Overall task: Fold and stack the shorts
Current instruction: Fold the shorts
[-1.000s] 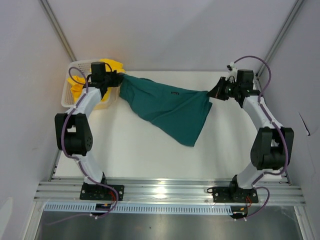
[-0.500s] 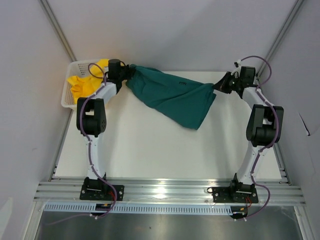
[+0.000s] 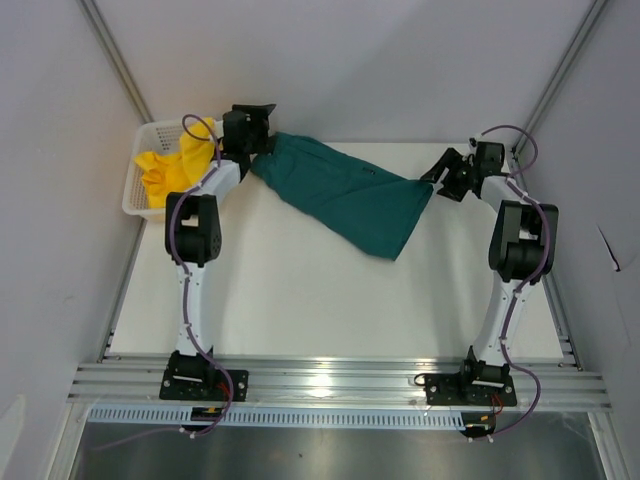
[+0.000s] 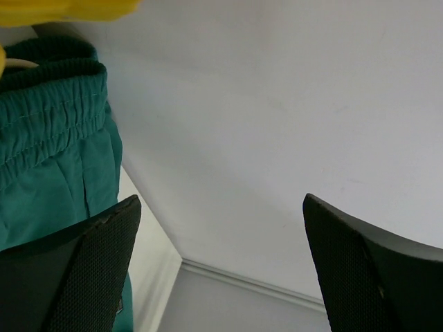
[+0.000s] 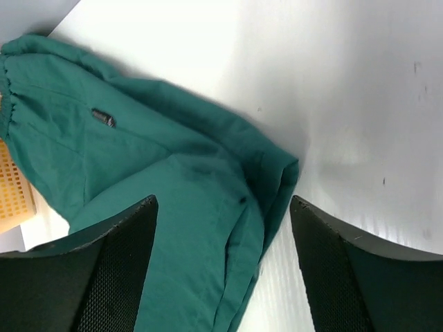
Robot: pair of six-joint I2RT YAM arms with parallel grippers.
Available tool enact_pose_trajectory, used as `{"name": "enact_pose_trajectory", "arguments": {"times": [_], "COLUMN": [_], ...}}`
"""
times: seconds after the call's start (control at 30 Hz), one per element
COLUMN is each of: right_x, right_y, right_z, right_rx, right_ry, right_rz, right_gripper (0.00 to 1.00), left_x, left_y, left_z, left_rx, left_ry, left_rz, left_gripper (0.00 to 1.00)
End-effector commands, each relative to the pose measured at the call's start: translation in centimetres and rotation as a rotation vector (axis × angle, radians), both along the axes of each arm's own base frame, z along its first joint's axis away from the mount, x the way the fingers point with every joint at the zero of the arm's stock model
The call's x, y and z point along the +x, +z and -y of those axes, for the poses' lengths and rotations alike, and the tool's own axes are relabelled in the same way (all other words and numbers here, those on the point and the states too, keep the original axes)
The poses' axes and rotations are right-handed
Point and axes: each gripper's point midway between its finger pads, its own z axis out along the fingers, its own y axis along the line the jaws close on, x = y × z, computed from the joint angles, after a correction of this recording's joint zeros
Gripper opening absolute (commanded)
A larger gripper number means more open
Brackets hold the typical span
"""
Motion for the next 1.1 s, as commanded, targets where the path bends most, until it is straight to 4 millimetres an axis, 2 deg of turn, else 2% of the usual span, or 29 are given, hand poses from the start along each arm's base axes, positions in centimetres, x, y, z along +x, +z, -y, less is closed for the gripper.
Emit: {"name": "enact_pose_trajectory", "arguments": {"times": [0.0,0.03,0.07,0.1,0.17,0.23,0.27,0.3,0.4,0.63,0.7,0.73,0.77,0.8,0.9,1.07], "right_x": [-1.0,-1.7,-2.6,-3.2,-5.3,-6.5,-7.8,-8.4,-10.1,-13.4,-13.8,-14.1,-14.2,-14.2,-14.5,-14.8], "right_y": [5.1,5.8,4.9,4.8,3.8,3.1,2.4,2.1,1.3,-0.1,0.1,-0.1,-0.1,-0.1,-0.1,0.9], "right_z": [0.3,-0.1,-0.4,-0.7,-1.8,-2.5,-3.1,-3.5,-5.2,-9.0,-9.8,-9.9,-10.1,-10.2,-9.9,-9.1], "right_rx": [-0.035,-0.035,-0.031,-0.030,-0.023,-0.020,-0.009,0.001,0.046,0.106,0.129,0.132,0.130,0.129,0.091,0.058], "right_ry": [-0.003,0.005,0.010,0.013,0.024,0.025,0.021,0.025,0.058,0.113,0.125,0.125,0.129,0.131,0.109,0.078], "right_rz": [0.087,0.085,0.055,0.043,-0.010,-0.035,-0.066,-0.075,-0.091,-0.130,-0.121,-0.124,-0.125,-0.122,-0.137,-0.124], "right_gripper": [0.77,0.74,0.73,0.71,0.64,0.60,0.59,0.58,0.56,0.51,0.51,0.50,0.49,0.49,0.47,0.45], "left_x": [-1.9,-2.5,-3.5,-4.1,-5.8,-6.8,-7.3,-7.9,-8.5,-7.7,-7.4,-7.1,-6.8,-6.4,-5.7,-5.7], "left_y": [10.4,9.4,11.5,10.7,12.0,11.0,9.8,10.3,8.0,2.6,2.0,2.0,0.4,0.3,-1.7,-5.6], "left_z": [-0.2,-0.2,-0.1,0.0,0.3,0.8,0.9,1.3,1.6,3.5,4.0,4.1,4.5,4.7,5.3,6.0], "left_rx": [0.105,0.123,0.151,0.166,0.217,0.282,0.305,0.323,0.375,0.392,0.407,0.425,0.434,0.436,0.430,0.405], "left_ry": [-0.029,-0.036,-0.046,-0.055,-0.070,-0.088,-0.099,-0.106,-0.129,-0.223,-0.223,-0.220,-0.230,-0.238,-0.260,-0.293], "left_rz": [0.196,0.172,0.202,0.179,0.201,0.176,0.153,0.161,0.124,0.082,0.096,0.104,0.084,0.091,0.085,0.045], "left_gripper": [0.99,0.99,0.99,0.99,0.99,0.99,0.99,0.99,0.99,0.98,0.98,0.98,0.98,0.98,0.98,0.98]}}
